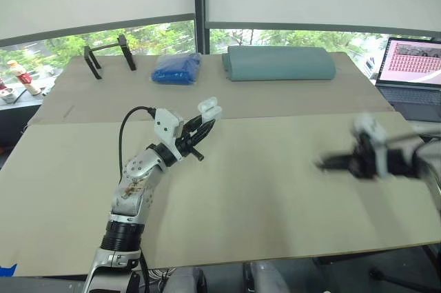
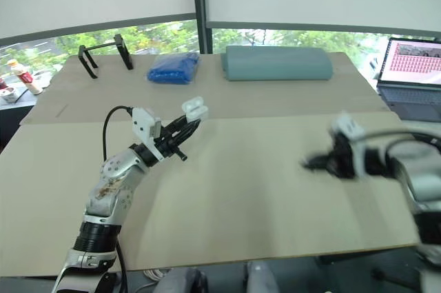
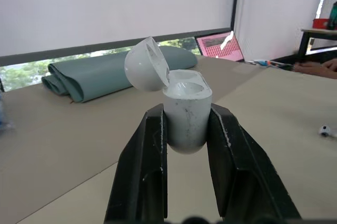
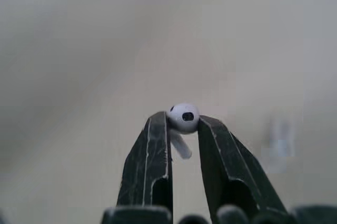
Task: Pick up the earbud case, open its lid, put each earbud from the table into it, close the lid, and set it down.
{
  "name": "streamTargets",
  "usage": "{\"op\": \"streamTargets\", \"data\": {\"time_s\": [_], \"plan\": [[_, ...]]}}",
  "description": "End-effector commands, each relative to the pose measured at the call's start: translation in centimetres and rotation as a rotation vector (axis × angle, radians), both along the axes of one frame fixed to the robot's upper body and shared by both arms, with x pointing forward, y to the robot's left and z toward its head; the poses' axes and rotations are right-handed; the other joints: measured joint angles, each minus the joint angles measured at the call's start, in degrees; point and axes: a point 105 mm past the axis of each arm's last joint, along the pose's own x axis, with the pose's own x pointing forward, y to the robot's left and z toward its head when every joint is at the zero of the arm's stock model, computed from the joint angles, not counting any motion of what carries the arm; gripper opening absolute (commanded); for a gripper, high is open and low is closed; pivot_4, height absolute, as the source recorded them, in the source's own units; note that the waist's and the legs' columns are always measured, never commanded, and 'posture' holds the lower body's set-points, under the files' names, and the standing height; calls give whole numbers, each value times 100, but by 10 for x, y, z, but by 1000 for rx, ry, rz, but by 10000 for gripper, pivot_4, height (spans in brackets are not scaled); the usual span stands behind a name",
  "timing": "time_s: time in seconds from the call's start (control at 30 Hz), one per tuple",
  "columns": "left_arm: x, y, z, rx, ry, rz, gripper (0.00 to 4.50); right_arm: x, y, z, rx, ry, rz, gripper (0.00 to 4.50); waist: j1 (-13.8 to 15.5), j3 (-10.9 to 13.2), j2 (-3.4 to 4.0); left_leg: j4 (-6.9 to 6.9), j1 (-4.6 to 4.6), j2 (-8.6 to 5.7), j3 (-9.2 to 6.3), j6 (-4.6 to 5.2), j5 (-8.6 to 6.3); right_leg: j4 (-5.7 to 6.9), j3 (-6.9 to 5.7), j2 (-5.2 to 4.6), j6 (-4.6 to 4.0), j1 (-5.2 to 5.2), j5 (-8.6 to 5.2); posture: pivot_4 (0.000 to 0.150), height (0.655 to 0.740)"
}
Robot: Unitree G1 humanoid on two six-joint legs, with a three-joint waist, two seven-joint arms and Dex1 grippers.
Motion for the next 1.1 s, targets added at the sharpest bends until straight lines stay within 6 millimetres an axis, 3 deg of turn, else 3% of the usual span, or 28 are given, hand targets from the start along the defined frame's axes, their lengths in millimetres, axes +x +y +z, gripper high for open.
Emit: {"op": "streamTargets", "data": {"time_s": [0.03, 0.1, 0.2, 0.33, 0.73, 1.1], "plan": [[-1, -14, 9, -24, -42, -59, 5573, 4, 65, 65, 256, -235, 37, 3533, 20, 0, -2, -9, -1, -2, -7, -3, 3, 2, -7, 0, -1, 0, -2, 1500, 7400], [1, -20, 11, -44, -40, -75, 5573, 2, 100, 88, 380, -344, 51, 3533, 77, -2, 1, -17, -15, 1, -14, -38, 23, 7, -20, 1, -4, -12, 0, 1500, 7400], [5, -26, 16, -62, -48, -86, 5573, 0, 125, 102, 474, -411, 34, 3533, 179, -3, 4, -23, -42, -7, -27, -61, 37, 35, -53, -9, -5, -27, 0, 1500, 7400], [11, -35, 27, -83, -73, -100, 5573, 5, 151, 95, 491, -473, 0, 3533, 163, -4, 6, 17, -78, -22, -17, -33, 22, 30, -59, -21, -3, -40, 0, 1500, 7400], [10, -44, 39, -89, -126, -125, 5573, 27, 154, 75, 472, -441, -128, 3533, -43, -4, 6, 12, -56, -9, -17, -46, 29, 1, -62, -3, 12, -16, 7, 1500, 7400], [9, -43, 42, -89, -143, -130, 5573, 30, 150, 60, 456, -378, -179, 3533, -64, -4, 6, 12, -48, -7, -19, -38, 27, 1, -53, -7, 10, -15, 8, 1500, 7400]]}}
